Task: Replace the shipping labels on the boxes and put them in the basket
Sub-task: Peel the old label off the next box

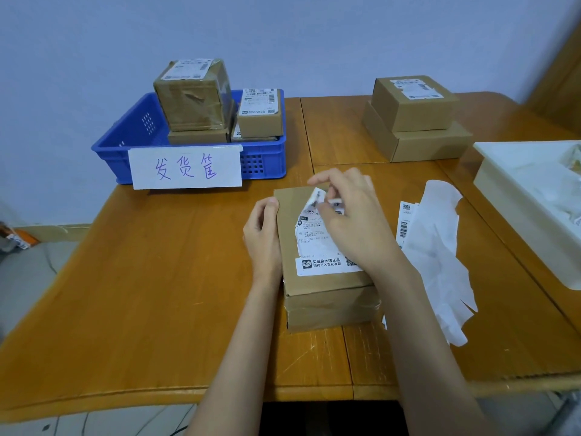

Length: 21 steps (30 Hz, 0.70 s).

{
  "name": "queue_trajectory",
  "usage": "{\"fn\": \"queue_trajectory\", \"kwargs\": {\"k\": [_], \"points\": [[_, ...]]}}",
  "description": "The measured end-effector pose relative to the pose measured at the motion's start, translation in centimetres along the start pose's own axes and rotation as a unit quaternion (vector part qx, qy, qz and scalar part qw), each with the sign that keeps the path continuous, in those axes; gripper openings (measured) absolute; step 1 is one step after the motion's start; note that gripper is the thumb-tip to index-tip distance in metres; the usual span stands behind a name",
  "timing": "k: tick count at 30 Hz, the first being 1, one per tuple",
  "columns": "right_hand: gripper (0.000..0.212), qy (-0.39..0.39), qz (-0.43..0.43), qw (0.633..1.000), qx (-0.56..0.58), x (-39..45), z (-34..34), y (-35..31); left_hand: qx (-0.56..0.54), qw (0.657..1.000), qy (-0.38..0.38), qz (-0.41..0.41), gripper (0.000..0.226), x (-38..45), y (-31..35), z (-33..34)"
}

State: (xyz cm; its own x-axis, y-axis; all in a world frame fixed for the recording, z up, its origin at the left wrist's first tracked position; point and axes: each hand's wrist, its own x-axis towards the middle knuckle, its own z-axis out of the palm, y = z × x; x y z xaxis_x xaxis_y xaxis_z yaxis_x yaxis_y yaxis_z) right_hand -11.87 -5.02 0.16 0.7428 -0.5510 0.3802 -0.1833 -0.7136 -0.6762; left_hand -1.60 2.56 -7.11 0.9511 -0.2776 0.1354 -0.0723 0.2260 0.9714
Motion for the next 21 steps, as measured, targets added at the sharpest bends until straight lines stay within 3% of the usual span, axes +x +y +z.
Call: {"fn": "queue_trajectory", "kwargs": {"k": [3, 6, 8, 11, 13, 17, 21], "points": [[0.045, 0.012, -0.027, 0.999, -0.015, 0.0, -0.3, -0.6, -0.002, 1.000, -0.005, 0.000, 0.023, 0.1, -0.1, -0.1], [0.025, 0.108, -0.056, 0.993, -0.011, -1.0, -0.3, -1.6, -0.009, 1.000, -0.001, 0.004, 0.022, 0.1, -0.2, -0.1], [0.016, 0.137, -0.031, 0.990, -0.012, -1.9, -0.1, -2.3, -0.009, 1.000, 0.010, 0.005, 0.021, 0.2, -0.2, -0.1], [0.034, 0.044, 0.054, 0.994, -0.079, -2.6, 0.6, -3.2, -0.002, 1.000, 0.004, 0.018, 0.022, 0.2, -0.1, -0.1], [0.034, 0.003, 0.075, 0.988, -0.138, -2.5, 0.7, -3.4, -0.002, 1.000, 0.003, 0.023, 0.021, 0.1, 0.0, 0.0], [0.024, -0.015, 0.110, 0.987, -0.115, -1.9, 0.8, -3.3, -0.008, 1.000, 0.012, 0.018, 0.019, 0.2, -0.2, 0.0], [0.014, 0.001, 0.086, 0.990, -0.112, -2.1, 1.1, -3.2, -0.006, 1.000, 0.014, 0.016, 0.020, 0.3, -0.4, 0.0]]}}
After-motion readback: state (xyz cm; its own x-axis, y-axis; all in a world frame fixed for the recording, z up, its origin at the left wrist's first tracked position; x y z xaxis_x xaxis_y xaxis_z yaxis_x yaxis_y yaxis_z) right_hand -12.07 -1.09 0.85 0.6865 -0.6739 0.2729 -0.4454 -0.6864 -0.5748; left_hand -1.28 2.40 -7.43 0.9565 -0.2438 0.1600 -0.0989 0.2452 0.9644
